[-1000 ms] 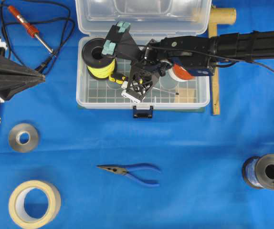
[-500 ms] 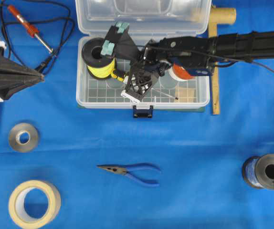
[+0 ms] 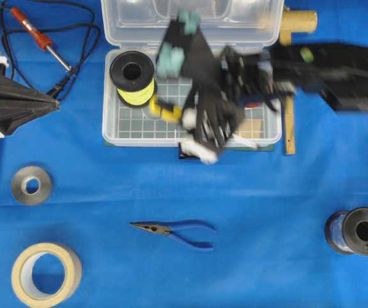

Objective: Pick the screwdriver from the toolbox among several items.
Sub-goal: 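Carry the screwdriver out of the toolbox toward the pliers, then lower the screwdriver onto the table above the pliers and release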

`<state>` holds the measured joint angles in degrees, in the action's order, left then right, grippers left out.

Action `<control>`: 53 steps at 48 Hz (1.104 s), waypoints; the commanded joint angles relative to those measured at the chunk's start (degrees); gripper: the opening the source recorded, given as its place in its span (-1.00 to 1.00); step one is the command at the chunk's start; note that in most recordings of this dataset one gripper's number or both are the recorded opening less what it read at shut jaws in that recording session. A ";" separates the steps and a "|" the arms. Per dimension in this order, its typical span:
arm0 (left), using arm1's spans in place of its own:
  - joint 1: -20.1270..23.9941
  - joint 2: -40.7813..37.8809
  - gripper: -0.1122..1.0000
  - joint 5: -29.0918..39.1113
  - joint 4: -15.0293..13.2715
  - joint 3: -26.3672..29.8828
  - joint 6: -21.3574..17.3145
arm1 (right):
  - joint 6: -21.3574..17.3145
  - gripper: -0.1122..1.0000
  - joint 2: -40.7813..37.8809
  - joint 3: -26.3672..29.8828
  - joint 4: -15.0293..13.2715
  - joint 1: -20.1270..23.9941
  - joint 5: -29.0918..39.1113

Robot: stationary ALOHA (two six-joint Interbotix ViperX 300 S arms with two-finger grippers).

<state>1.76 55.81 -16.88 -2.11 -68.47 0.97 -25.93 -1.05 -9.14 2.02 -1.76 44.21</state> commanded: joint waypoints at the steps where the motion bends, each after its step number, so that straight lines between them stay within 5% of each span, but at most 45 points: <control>1: 0.09 -0.18 -0.80 -0.26 -0.18 0.62 0.09 | -2.64 -0.32 0.88 0.79 -2.02 4.66 -0.35; 12: 0.26 -0.18 -0.80 -0.53 -0.18 0.62 0.00 | -14.15 -0.33 -7.82 3.69 -11.78 11.60 -1.85; 16: 0.44 -0.18 -0.80 -0.53 -0.18 0.62 0.00 | -16.26 -0.33 -11.69 5.01 -13.27 12.30 -1.76; 31: 0.97 -0.09 -0.80 -0.62 -0.18 0.62 0.00 | -17.14 -0.33 -22.85 10.11 -13.27 14.59 -5.45; 53: 1.05 -0.09 -0.80 -0.26 -0.18 0.53 0.09 | -17.14 -0.31 -25.84 9.32 -13.01 13.80 -7.29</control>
<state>2.72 55.90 -16.96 -2.20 -68.47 1.05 -43.07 -28.13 -0.44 -10.99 12.22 37.09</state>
